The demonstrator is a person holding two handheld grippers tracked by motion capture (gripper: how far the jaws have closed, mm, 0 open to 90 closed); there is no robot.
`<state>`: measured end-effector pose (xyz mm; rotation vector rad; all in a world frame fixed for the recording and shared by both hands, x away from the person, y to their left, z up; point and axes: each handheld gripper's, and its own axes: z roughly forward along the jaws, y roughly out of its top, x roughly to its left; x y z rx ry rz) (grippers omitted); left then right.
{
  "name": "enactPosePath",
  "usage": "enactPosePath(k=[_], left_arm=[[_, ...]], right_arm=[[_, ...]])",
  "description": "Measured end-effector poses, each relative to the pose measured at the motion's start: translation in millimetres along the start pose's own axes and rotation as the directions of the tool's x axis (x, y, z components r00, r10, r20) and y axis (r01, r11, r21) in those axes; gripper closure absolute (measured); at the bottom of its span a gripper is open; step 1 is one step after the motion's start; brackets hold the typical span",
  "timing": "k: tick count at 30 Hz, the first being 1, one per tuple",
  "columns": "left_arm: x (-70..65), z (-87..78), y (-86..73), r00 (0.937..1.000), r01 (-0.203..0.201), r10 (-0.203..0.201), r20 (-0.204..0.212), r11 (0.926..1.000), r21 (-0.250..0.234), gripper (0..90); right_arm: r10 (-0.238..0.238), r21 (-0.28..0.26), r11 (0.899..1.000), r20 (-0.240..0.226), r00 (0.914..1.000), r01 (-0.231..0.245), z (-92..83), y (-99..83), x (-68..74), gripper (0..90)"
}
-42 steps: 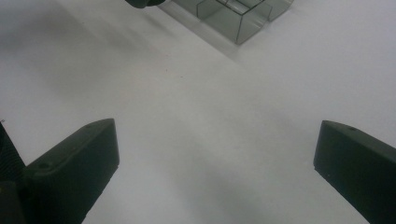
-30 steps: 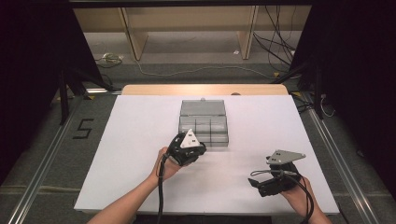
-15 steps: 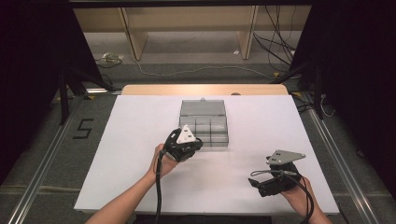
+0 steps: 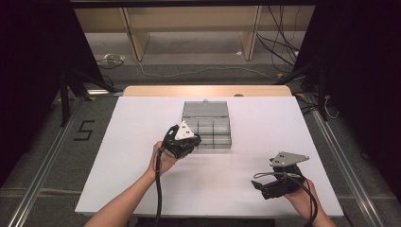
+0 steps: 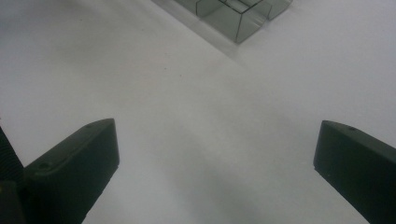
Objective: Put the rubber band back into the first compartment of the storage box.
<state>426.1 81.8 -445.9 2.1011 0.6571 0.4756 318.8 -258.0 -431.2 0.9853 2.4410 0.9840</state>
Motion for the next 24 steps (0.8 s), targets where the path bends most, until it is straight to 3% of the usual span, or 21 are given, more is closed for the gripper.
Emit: enactPosePath(k=[15,24], left_arm=[[27.2,5.2,-1.2,0.9955,0.05,-0.05,-0.081,0.9987,0.001,85.4],[36.1,17.9,3.7,0.9908,0.071,-0.07,-0.115,0.9975,0.004,85.4]], right_arm=[[0.0,0.008,1.0,0.002,1.0,0.0,1.0,-0.2,0.3,1.0],[-0.005,0.011,1.0,0.003,1.0,0.005,1.9,-0.4,0.5,1.1]])
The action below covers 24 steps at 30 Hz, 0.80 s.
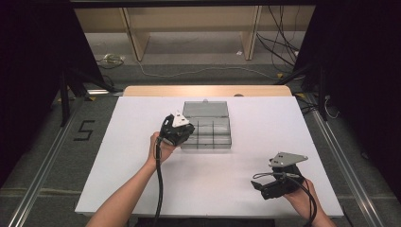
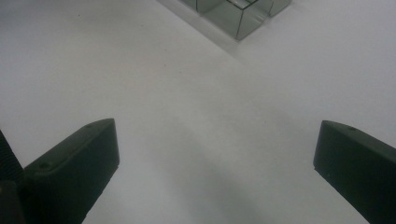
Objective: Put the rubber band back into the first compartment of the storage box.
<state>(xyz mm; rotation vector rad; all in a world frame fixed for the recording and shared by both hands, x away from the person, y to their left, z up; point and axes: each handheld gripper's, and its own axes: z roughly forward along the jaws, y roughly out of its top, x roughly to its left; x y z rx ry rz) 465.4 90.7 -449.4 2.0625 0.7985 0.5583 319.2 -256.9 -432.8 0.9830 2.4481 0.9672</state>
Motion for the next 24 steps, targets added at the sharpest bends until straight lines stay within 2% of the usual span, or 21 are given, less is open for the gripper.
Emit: enactPosePath(k=[8,12,22,24], left_arm=[[5.5,8.0,2.9,0.9997,-0.003,0.003,-0.025,0.9998,0.02,85.3],[9.1,11.8,2.7,0.9993,0.012,-0.011,-0.035,0.9996,0.024,85.3],[13.5,20.3,1.4,0.9986,0.014,-0.012,-0.051,0.999,0.044,85.2],[14.4,21.3,2.1,0.999,0.009,-0.007,-0.044,0.9991,0.042,85.0]], right_arm=[[-0.002,0.001,1.0,-0.002,1.0,0.002,0.0,0.0,-0.2,1.1],[0.0,0.001,1.0,-0.002,1.0,0.0,0.3,-0.1,-0.4,1.1],[-0.003,0.005,1.0,-0.005,1.0,0.003,1.0,-0.1,-0.3,1.1],[-0.003,0.005,1.0,-0.007,1.0,0.003,1.1,-0.1,-0.2,1.1]])
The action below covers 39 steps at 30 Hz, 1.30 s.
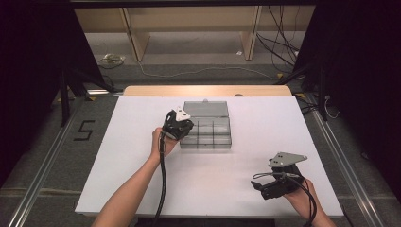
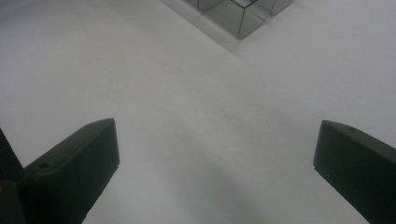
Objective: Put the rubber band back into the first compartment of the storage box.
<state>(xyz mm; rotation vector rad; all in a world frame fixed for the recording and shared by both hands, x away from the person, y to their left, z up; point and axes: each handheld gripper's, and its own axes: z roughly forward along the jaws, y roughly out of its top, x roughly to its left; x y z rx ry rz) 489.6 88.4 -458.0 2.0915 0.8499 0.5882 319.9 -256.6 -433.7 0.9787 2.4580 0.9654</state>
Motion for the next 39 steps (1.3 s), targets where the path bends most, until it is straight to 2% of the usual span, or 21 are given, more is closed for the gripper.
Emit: enactPosePath(k=[2,12,16,25,27,32,39], left_arm=[[0.5,1.5,0.4,1.0,0.007,-0.007,0.002,1.0,-0.003,85.0],[-1.2,8.4,3.1,1.0,-0.006,0.006,0.005,0.9999,0.012,85.0],[-2.0,10.5,4.4,0.9998,-0.022,0.022,0.003,0.9996,0.02,84.7],[-2.9,14.9,6.6,0.9998,-0.022,0.022,-0.001,0.9996,0.017,82.8],[-3.9,15.6,6.7,0.9998,-0.015,0.015,-0.013,0.9998,0.012,76.0],[-5.9,14.0,6.7,0.9999,-0.006,0.006,-0.012,1.0,0.0,66.0],[-9.6,10.3,7.2,0.9995,0.021,-0.021,-0.022,0.9998,0.006,40.3]], right_arm=[[-0.001,0.001,1.0,-0.001,1.0,0.001,0.3,-0.1,0.0,1.1],[-0.001,0.004,1.0,-0.004,1.0,0.001,0.6,-0.3,-0.4,1.1],[-0.001,0.003,1.0,-0.005,1.0,0.001,0.6,-0.2,-0.5,1.1],[-0.002,0.006,1.0,-0.005,1.0,0.002,1.1,-0.5,-0.4,1.1],[-0.001,0.006,1.0,-0.006,1.0,0.001,1.1,-0.4,-0.2,1.1],[-0.003,0.007,1.0,-0.006,1.0,0.003,0.8,-0.4,-0.1,1.1],[-0.007,0.011,1.0,-0.008,0.9999,0.007,2.5,-0.5,0.1,1.1]])
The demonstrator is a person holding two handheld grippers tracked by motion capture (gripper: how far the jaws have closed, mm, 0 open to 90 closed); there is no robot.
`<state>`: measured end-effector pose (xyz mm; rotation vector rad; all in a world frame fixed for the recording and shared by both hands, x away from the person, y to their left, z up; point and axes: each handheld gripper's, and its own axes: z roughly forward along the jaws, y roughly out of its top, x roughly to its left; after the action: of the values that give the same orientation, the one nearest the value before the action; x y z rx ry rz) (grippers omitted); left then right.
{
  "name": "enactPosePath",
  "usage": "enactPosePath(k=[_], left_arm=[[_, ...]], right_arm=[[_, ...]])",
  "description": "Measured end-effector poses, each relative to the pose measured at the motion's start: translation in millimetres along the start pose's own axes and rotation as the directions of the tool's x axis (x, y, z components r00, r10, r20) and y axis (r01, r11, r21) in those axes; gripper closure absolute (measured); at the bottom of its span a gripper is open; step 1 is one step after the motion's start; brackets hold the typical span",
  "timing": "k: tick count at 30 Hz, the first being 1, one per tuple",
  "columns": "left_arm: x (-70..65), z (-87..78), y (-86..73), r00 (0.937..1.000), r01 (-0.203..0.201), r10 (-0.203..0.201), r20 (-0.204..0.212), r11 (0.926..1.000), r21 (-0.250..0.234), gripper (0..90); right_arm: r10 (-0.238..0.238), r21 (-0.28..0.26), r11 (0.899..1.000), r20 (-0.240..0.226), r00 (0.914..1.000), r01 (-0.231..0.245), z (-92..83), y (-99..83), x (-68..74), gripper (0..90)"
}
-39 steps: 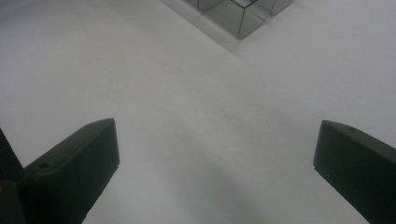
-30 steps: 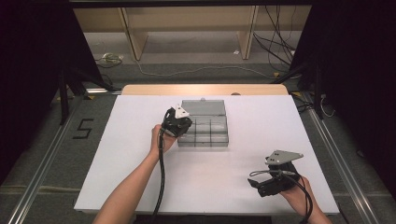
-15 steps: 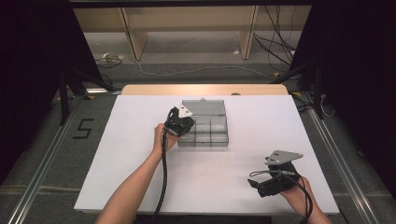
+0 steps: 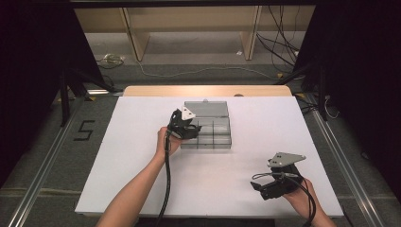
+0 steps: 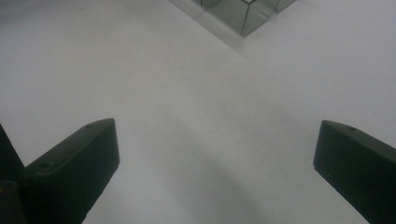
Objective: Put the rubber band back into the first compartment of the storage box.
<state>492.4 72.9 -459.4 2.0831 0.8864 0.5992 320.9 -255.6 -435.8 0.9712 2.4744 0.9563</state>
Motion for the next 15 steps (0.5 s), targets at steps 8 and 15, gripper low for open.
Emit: enactPosePath(k=[8,15], left_arm=[[0.1,0.1,-3.2,0.9994,0.024,-0.025,0.024,0.9986,0.046,20.8],[-2.9,2.4,-5.4,0.9987,0.027,-0.03,0.041,0.9967,0.076,18.5]], right_arm=[[0.004,-0.005,1.0,0.004,1.0,-0.004,-2.2,-0.7,-0.5,1.1],[0.005,-0.004,1.0,0.006,1.0,-0.005,-2.0,-0.7,-0.5,1.1]])
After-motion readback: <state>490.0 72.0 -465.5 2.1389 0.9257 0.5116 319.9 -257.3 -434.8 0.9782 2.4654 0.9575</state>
